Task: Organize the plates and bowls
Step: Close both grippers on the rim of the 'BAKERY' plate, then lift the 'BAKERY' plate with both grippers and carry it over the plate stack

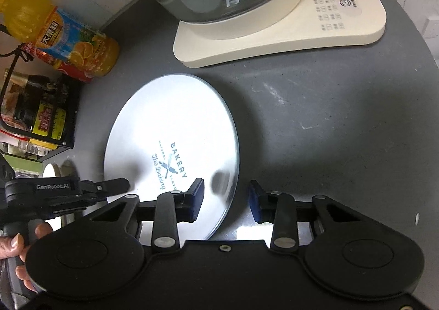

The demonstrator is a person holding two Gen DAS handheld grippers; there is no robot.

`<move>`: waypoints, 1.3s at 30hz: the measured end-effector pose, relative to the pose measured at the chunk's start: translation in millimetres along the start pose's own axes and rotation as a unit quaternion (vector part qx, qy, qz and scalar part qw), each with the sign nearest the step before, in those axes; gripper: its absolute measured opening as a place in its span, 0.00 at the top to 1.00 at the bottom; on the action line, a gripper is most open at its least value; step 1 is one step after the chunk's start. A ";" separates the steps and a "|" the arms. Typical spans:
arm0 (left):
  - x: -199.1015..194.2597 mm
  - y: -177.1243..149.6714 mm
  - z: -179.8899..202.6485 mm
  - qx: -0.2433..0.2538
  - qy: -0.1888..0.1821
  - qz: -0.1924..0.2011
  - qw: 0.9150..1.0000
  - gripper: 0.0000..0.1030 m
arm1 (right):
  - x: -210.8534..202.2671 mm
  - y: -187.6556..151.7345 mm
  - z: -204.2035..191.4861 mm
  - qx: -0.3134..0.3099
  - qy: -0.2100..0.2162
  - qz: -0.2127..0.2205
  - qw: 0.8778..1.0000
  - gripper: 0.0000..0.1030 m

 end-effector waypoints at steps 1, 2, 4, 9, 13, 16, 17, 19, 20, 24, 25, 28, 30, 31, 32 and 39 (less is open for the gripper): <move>0.3 -0.1 0.1 0.001 0.000 0.001 1.000 0.92 | 0.6 0.1 0.6 0.001 0.002 0.001 1.000 0.75; 0.7 0.1 0.2 0.002 -0.001 0.002 1.000 0.92 | 2.0 0.2 1.4 0.001 0.003 0.000 1.000 0.82; 0.2 -0.6 -1.4 -0.001 -0.006 0.003 1.000 0.92 | 3.8 -1.0 1.8 0.001 0.005 0.001 1.000 0.87; -10.2 -3.1 0.8 0.010 -0.005 0.016 1.000 0.94 | -4.9 -1.8 -5.1 -0.022 0.000 0.020 1.000 0.89; -24.5 -0.4 5.2 0.014 -0.016 0.024 0.999 0.94 | -21.4 3.6 -13.3 -0.028 0.006 0.037 0.999 0.89; -33.7 1.2 9.3 0.020 -0.024 0.030 0.999 0.94 | -28.9 6.0 -20.0 -0.045 -0.004 0.045 0.998 0.89; -37.5 1.7 10.2 0.021 -0.028 0.033 0.999 0.94 | -32.0 6.6 -21.8 -0.045 -0.004 0.049 0.998 0.89; -42.5 2.7 9.7 0.020 -0.034 0.036 0.999 0.94 | -38.2 7.3 -25.5 -0.040 -0.002 0.054 0.998 0.89; -45.9 2.8 9.9 0.021 -0.036 0.036 0.998 0.94 | -41.2 7.6 -27.8 -0.041 -0.002 0.057 0.998 0.89; -59.1 3.5 9.3 0.029 -0.046 0.040 0.998 0.94 | -54.6 8.3 -42.7 -0.054 -0.009 0.072 0.996 0.89; -62.4 4.0 8.4 0.030 -0.047 0.041 0.998 0.94 | -57.5 8.7 -47.2 -0.057 -0.010 0.075 0.995 0.89; -73.7 6.2 4.6 0.033 -0.054 0.046 0.997 0.94 | -64.3 9.5 -60.5 -0.066 -0.013 0.084 0.994 0.88; -81.8 8.1 -0.3 0.035 -0.057 0.049 0.997 0.93 | -68.5 9.9 -70.4 -0.072 -0.015 0.088 0.993 0.88; -85.3 9.4 -2.4 0.036 -0.058 0.051 0.996 0.93 | -70.1 10.0 -76.6 -0.075 -0.015 0.091 0.993 0.88; -89.1 9.9 -4.5 0.036 -0.061 0.053 0.996 0.93 | -71.9 10.3 -82.5 -0.078 -0.015 0.094 0.992 0.88; -127.2 19.3 -26.5 0.034 -0.074 0.076 0.994 0.93 | -79.9 12.3 -122.3 -0.103 -0.009 0.102 0.989 0.88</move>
Point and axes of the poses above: each gripper's, at about its wrist camera, not at the fingertips, and x roughly the way its jaws point, z to its right, y to its top, the point moved 3 cm from there along x, roughly the way its jaws point, and after that the axes turned 5 degrees about -x, right-handed, at the moved point
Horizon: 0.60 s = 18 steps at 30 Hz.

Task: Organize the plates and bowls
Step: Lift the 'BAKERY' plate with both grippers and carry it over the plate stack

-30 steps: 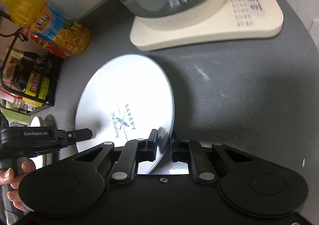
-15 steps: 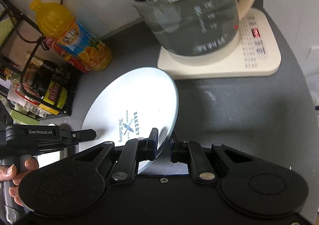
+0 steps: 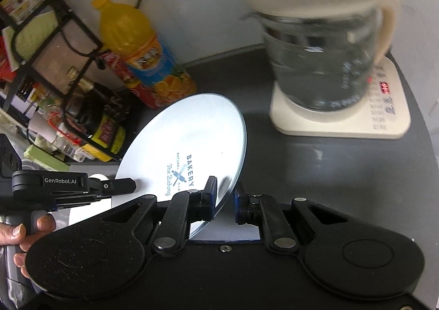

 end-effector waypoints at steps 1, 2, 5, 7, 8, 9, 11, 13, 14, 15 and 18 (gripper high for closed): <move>-3.8 2.4 -3.2 -0.001 -0.001 0.003 1.000 0.93 | 0.6 2.4 -6.2 -0.005 0.001 0.001 1.000 0.88; -8.0 4.7 -6.7 -0.003 -0.001 0.006 1.000 0.93 | 0.9 4.9 -12.6 -0.011 0.001 0.001 1.000 0.88; -20.8 10.0 -19.6 -0.006 0.001 0.014 1.000 0.93 | 4.4 9.6 -30.0 -0.025 0.003 0.001 1.000 0.88; -26.8 12.9 -27.6 -0.010 0.000 0.018 1.000 0.93 | 8.2 11.6 -40.4 -0.031 0.006 -0.001 1.000 0.88; -30.2 13.5 -32.4 -0.013 0.000 0.019 1.000 0.93 | 9.6 12.1 -44.7 -0.032 0.008 -0.003 0.999 0.88; -34.5 14.4 -38.2 -0.015 0.000 0.020 1.000 0.93 | 12.0 12.4 -49.8 -0.035 0.009 -0.005 0.999 0.88; -39.1 15.5 -46.3 -0.017 0.003 0.022 1.000 0.93 | 17.2 11.6 -59.1 -0.040 0.011 -0.009 0.999 0.88; -44.8 15.3 -57.0 -0.023 0.004 0.023 0.999 0.93 | 21.9 10.3 -68.8 -0.045 0.013 -0.014 0.999 0.88; -48.2 15.2 -63.5 -0.027 0.005 0.024 0.999 0.93 | 24.2 9.3 -73.5 -0.048 0.014 -0.017 0.999 0.88; -51.7 15.6 -69.3 -0.030 0.006 0.025 0.999 0.93 | 26.8 8.3 -78.2 -0.050 0.016 -0.019 0.998 0.88; -60.6 16.0 -86.4 -0.038 0.011 0.028 0.999 0.93 | 35.9 5.0 -93.9 -0.057 0.022 -0.027 0.998 0.88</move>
Point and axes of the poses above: each gripper's, at about its wrist camera, not at the fingertips, and x roughly the way its jaws point, z to its right, y to its top, the point moved 3 cm from there along x, roughly the way its jaws point, and after that the axes turned 5 degrees about -x, right-handed, at the moved point
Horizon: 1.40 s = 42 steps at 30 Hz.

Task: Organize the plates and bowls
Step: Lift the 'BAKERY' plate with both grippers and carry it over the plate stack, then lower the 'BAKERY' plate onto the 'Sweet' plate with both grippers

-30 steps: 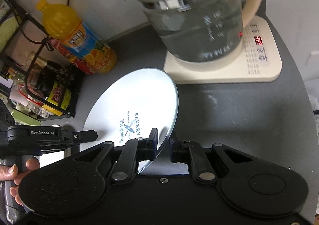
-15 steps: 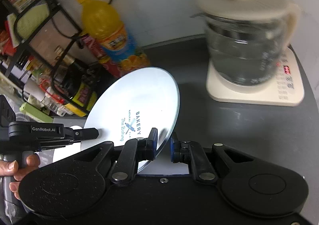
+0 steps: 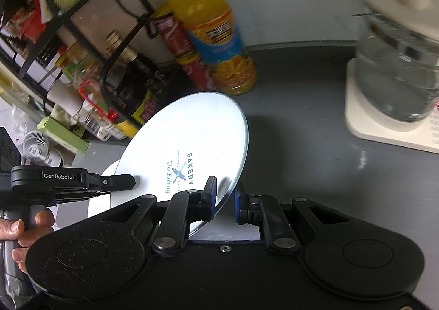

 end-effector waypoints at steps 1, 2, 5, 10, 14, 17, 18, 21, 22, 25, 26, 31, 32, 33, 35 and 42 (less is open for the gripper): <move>-2.7 0.6 -5.5 -0.004 0.002 0.001 1.000 0.93 | 3.4 -0.1 -5.3 -0.003 0.002 -0.002 1.000 0.88; -6.0 1.3 -12.6 -0.008 0.004 0.002 1.000 0.93 | 6.6 -0.2 -10.3 -0.006 0.005 -0.004 1.000 0.88; -14.0 3.4 -29.7 -0.019 0.010 0.007 1.000 0.93 | 17.2 -1.5 -26.5 -0.015 0.012 -0.013 1.000 0.88; -26.3 5.0 -57.7 -0.037 0.020 0.013 0.999 0.93 | 34.4 -5.2 -52.2 -0.030 0.023 -0.028 0.999 0.88; -34.9 2.9 -80.7 -0.053 0.028 0.015 0.998 0.93 | 47.2 -10.2 -71.0 -0.040 0.030 -0.040 0.998 0.88; -39.4 0.7 -98.7 -0.064 0.034 0.014 0.997 0.93 | 57.1 -14.9 -83.0 -0.046 0.032 -0.052 0.997 0.88; -40.6 0.1 -103.9 -0.068 0.035 0.013 0.997 0.93 | 60.7 -16.9 -87.3 -0.048 0.033 -0.056 0.997 0.88; -42.1 -3.3 -119.0 -0.077 0.041 0.010 0.996 0.93 | 70.1 -22.5 -97.2 -0.051 0.034 -0.066 0.996 0.88; -42.4 -4.2 -124.1 -0.080 0.042 0.009 0.996 0.93 | 73.3 -23.9 -100.4 -0.052 0.034 -0.069 0.996 0.88; -42.4 -6.1 -137.4 -0.087 0.045 0.007 0.995 0.93 | 81.2 -27.9 -109.1 -0.056 0.033 -0.078 0.995 0.88; -42.7 -6.4 -141.7 -0.089 0.046 0.006 0.995 0.93 | 84.0 -28.5 -111.6 -0.056 0.032 -0.081 0.995 0.88; -42.5 -7.6 -159.5 -0.096 0.046 -0.001 0.994 0.93 | 96.5 -36.0 -122.4 -0.056 0.026 -0.092 0.994 0.88; -42.2 -7.8 -162.8 -0.096 0.047 -0.002 0.994 0.93 | 98.7 -37.6 -124.0 -0.055 0.025 -0.094 0.994 0.88; -42.0 -7.8 -164.7 -0.097 0.047 -0.004 0.994 0.93 | 100.7 -39.0 -125.3 -0.054 0.024 -0.096 0.994 0.88; -40.8 -8.3 -169.3 -0.098 0.047 -0.007 0.994 0.93 | 103.3 -42.8 -127.5 -0.054 0.021 -0.102 0.993 0.88; -38.5 -7.0 -180.2 -0.097 0.046 -0.014 0.994 0.93 | 113.0 -50.2 -132.3 -0.048 0.014 -0.108 0.993 0.88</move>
Point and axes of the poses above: each gripper's, at about its wrist camera, not at the fingertips, and x roughly the way its jaws point, z to its right, y to its top, the point moved 3 cm from there along x, roughly the way its jaws point, and after that the axes turned 5 degrees about -x, right-handed, at the moved point
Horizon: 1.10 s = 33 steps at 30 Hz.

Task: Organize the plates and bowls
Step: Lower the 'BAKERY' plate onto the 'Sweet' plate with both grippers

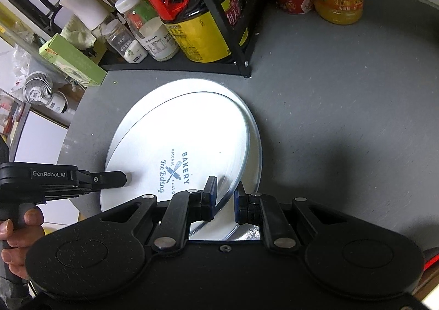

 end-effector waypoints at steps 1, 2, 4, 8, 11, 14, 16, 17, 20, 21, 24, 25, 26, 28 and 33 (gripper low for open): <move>0.6 0.2 -0.9 0.001 0.001 -0.001 1.000 0.93 | 1.3 -0.7 -0.6 0.001 -0.001 0.000 1.000 0.88; 0.8 0.4 -2.2 0.002 0.001 -0.001 1.000 0.93 | 2.1 -0.7 -1.4 0.001 -0.002 0.000 1.000 0.88; 1.6 1.3 -3.4 0.004 0.001 -0.002 1.000 0.93 | 3.2 -0.7 -1.9 0.002 -0.005 0.002 1.000 0.88; 3.6 2.5 -3.4 0.007 0.001 -0.004 1.000 0.93 | 5.7 -0.6 -1.5 0.011 -0.012 0.003 1.000 0.88; 6.1 2.0 -2.8 0.008 0.006 -0.007 1.000 0.93 | 9.0 -2.3 -0.4 0.018 -0.015 0.001 1.000 0.88; 8.6 2.1 -2.9 0.011 0.012 -0.012 1.000 0.93 | 11.7 -3.9 0.3 0.026 -0.018 0.001 1.000 0.89; 8.9 2.6 -2.3 0.012 0.016 -0.013 1.000 0.93 | 12.1 -3.7 0.6 0.031 -0.018 0.002 0.999 0.89; 7.8 3.2 -1.6 0.013 0.018 -0.012 1.000 0.92 | 12.6 -3.5 0.6 0.031 -0.019 0.002 0.999 0.89; 2.3 6.1 0.1 0.017 0.028 -0.006 0.999 0.92 | 14.7 -2.6 0.7 0.034 -0.019 0.000 0.999 0.89; -0.9 6.8 0.8 0.020 0.030 -0.001 0.999 0.92 | 15.4 -2.4 0.7 0.036 -0.019 -0.001 0.999 0.89; -10.9 9.6 1.2 0.025 0.032 0.007 0.999 0.91 | 17.5 -2.8 0.1 0.036 -0.020 -0.007 0.999 0.88; -15.0 11.1 1.4 0.024 0.029 0.013 0.999 0.91 | 18.3 -2.8 -0.1 0.036 -0.020 -0.008 0.999 0.88; -18.8 12.9 1.5 0.025 0.025 0.017 0.999 0.91 | 19.0 -3.0 -0.1 0.036 -0.020 -0.009 0.999 0.88; -24.8 15.4 2.5 0.025 0.022 0.024 0.999 0.90 | 20.4 -2.6 0.0 0.038 -0.018 -0.012 0.999 0.88; -28.7 19.8 6.8 0.028 0.029 0.028 0.999 0.89 | 22.2 -2.1 1.0 0.050 -0.015 -0.021 0.998 0.87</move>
Point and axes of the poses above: each gripper's, at about its wrist camera, not at the fingertips, and x roughly the way its jaws point, z to its right, y to its top, the point moved 3 cm from there along x, roughly the way its jaws point, and after that the axes turned 5 degrees about -x, right-handed, at the moved point
